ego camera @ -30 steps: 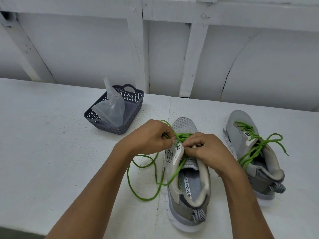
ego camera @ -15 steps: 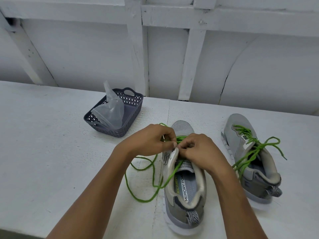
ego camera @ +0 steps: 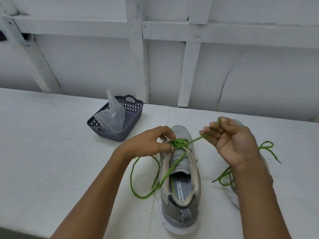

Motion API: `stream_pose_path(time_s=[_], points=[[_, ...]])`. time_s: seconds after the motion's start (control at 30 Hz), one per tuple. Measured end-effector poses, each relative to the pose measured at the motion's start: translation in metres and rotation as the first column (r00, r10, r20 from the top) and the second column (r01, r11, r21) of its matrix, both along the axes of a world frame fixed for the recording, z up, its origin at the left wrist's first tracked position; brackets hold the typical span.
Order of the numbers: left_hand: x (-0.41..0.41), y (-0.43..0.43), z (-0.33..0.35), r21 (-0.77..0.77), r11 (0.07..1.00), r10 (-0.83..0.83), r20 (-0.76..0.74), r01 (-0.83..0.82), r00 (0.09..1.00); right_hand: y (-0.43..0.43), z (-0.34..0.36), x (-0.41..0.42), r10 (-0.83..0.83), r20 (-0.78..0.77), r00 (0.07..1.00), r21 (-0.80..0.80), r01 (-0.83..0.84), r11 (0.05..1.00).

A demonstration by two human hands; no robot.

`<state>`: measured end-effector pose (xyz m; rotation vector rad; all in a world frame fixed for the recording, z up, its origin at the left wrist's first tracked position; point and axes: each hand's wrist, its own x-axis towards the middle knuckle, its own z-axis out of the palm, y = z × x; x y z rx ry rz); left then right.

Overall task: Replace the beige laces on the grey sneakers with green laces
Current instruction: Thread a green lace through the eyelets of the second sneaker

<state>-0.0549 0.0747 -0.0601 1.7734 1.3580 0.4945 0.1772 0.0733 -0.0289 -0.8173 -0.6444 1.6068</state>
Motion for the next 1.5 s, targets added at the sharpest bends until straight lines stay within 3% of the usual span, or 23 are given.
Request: stream_pose_path(time_s=[0.03,0.1,0.2,0.23,0.27,0.37,0.43,0.5,0.57,0.67,0.73,0.77,0.83,0.9,0.97,1.0,1.07,1.13,1.2,1.27,1.3,1.43,1.5], points=[[0.000,-0.001,-0.001,-0.009,1.000,0.015,0.021,-0.015,1.000,0.001,0.002,0.009,0.013,0.016,1.000,-0.017,-0.013,1.000],[0.002,-0.001,-0.002,-0.003,1.000,0.031,0.052,-0.031,0.998,0.000,0.002,0.019,0.070,0.397,0.915,-0.002,-0.075,0.997],[0.002,0.001,-0.001,0.007,1.000,0.026,0.026,-0.026,0.999,-0.005,-0.007,0.013,0.206,0.934,0.291,-0.071,-0.414,0.908],[0.003,0.001,0.000,0.002,1.000,0.024,0.011,-0.024,1.000,-0.007,-0.009,0.009,0.200,0.969,0.143,-0.104,-0.497,0.861],[0.004,0.001,0.002,0.002,1.000,0.020,-0.004,-0.020,1.000,-0.007,-0.011,0.005,0.181,0.977,0.112,-0.093,-0.541,0.836],[0.003,0.003,0.003,0.004,1.000,0.015,-0.037,-0.015,0.999,-0.007,-0.003,-0.001,0.168,0.876,0.452,0.104,-0.517,0.849],[0.000,0.003,0.004,0.002,1.000,0.025,-0.043,-0.025,0.999,-0.001,0.006,0.000,0.240,0.504,0.829,0.185,-0.375,0.908],[-0.002,0.003,0.003,-0.008,0.999,0.031,-0.040,-0.032,0.999,0.003,0.010,0.003,0.255,0.159,0.954,0.128,-0.276,0.953],[-0.002,0.002,0.003,-0.011,1.000,0.029,-0.046,-0.029,0.999,0.008,0.007,0.007,0.187,0.412,0.892,0.073,-0.236,0.969],[-0.002,0.004,0.003,-0.012,1.000,0.020,-0.058,-0.021,0.998,0.006,-0.002,0.006,0.184,0.945,0.272,-0.056,-0.419,0.906],[-0.001,0.005,0.004,-0.020,1.000,0.014,-0.066,-0.016,0.998,0.001,-0.004,0.003,0.222,0.972,0.072,-0.144,-0.563,0.814],[0.000,0.005,0.004,-0.023,1.000,0.012,-0.069,-0.014,0.998,-0.001,-0.004,0.001,0.231,0.964,0.132,-0.108,-0.601,0.792],[0.000,0.005,0.004,-0.029,0.999,0.015,-0.065,-0.017,0.998,-0.002,0.000,-0.001,0.245,0.863,0.442,0.054,-0.563,0.825],[0.000,0.004,0.004,-0.038,0.999,0.023,-0.056,-0.025,0.998,0.001,0.007,0.001,0.316,0.465,0.827,0.162,-0.430,0.888],[-0.001,0.003,0.003,-0.043,0.999,0.029,-0.052,-0.031,0.998,0.006,0.010,0.008,0.292,0.079,0.953,0.110,-0.299,0.948],[-0.002,0.002,0.003,-0.047,0.998,0.031,-0.054,-0.034,0.998,0.010,0.009,0.013,0.220,0.081,0.972,0.061,-0.225,0.973],[-0.003,0.001,0.004,-0.056,0.998,0.034,-0.057,-0.037,0.998,0.013,0.005,0.025,0.115,0.380,0.918,0.027,-0.135,0.990],[-0.003,0.001,0.006,-0.068,0.997,0.030,-0.059,-0.034,0.998,0.012,-0.001,0.031,0.140,0.767,0.626,0.007,-0.225,0.974],[-0.001,0.002,0.007,-0.080,0.997,0.017,-0.058,-0.021,0.998,0.003,0.000,0.027,0.245,0.947,0.208,-0.135,-0.432,0.892],[0.002,0.002,0.008,-0.088,0.996,0.006,-0.054,-0.011,0.999,-0.006,0.000,0.018,0.304,0.951,0.061,-0.209,-0.599,0.773],[0.003,0.002,0.008,-0.091,0.996,0.002,-0.055,-0.007,0.998,-0.008,-0.002,0.015,0.303,0.944,0.129,-0.156,-0.635,0.757],[0.001,0.001,0.007,-0.105,0.994,0.015,-0.043,-0.020,0.999,0.000,-0.013,0.011,0.284,0.673,0.683,0.110,-0.473,0.874],[0.000,0.002,0.006,-0.107,0.994,0.010,-0.048,-0.016,0.999,0.005,-0.020,0.009,0.280,0.538,0.796,0.069,-0.372,0.926]])
